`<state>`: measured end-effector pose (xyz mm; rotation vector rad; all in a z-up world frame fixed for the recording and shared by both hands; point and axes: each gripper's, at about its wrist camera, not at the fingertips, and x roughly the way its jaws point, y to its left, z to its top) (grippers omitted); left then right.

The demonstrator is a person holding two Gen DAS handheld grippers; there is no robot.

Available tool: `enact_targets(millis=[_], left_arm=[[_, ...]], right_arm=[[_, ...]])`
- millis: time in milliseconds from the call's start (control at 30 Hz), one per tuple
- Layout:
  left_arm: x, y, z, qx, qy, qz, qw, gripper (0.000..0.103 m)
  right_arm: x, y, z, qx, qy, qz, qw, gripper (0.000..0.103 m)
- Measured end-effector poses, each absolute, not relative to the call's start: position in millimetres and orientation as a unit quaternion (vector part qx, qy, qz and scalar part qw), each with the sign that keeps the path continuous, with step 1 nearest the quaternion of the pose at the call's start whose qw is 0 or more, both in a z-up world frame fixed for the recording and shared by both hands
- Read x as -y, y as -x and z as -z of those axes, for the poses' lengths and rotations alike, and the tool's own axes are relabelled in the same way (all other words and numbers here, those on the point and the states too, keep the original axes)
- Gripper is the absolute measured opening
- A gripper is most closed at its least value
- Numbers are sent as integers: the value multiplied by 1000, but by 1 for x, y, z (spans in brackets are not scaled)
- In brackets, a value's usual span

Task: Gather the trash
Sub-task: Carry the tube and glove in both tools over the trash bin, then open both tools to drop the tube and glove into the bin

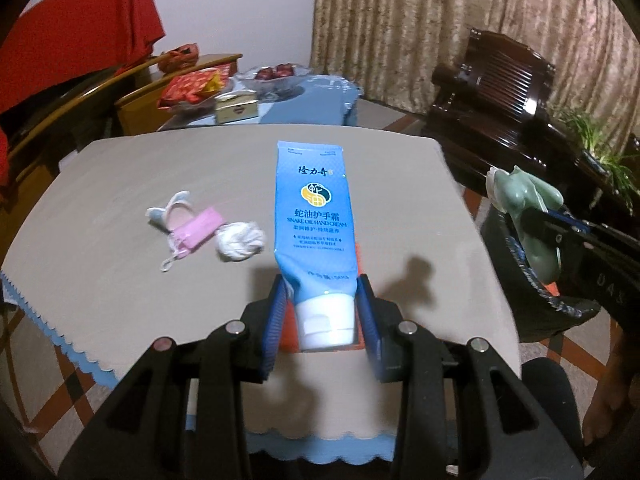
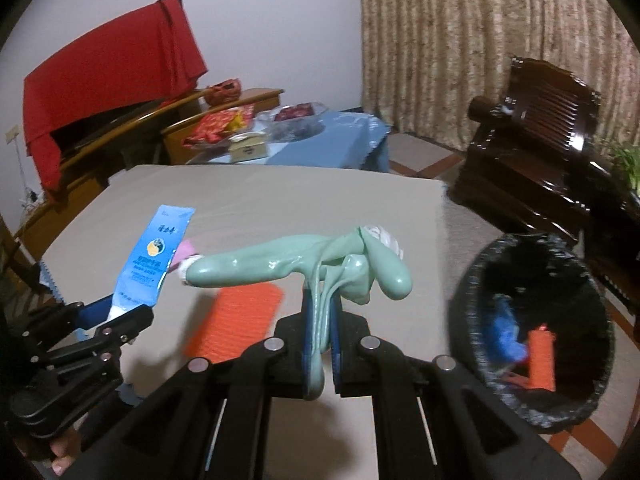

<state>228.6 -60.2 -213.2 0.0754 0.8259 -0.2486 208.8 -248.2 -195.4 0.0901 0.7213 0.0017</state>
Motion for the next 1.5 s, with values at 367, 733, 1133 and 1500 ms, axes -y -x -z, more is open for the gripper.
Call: enact_targets(millis=[367,733,1133,1500], left_arm=[[137,-220,205,-398,-50,155,903,34],[234,-222,203,-395,-64,207,893,34],[336,-234,241,-425,-77,245,868,34],[391,-245,273,-440,-99,272,850,66]], right_arm=[[322,-187,194,-339,-52,49,938,8],[408,-176,202,-337,-77,102,933,8],[495,-176,234,-357,-91,144,918,8],[546,-181,263,-381,-120,163,902,33]])
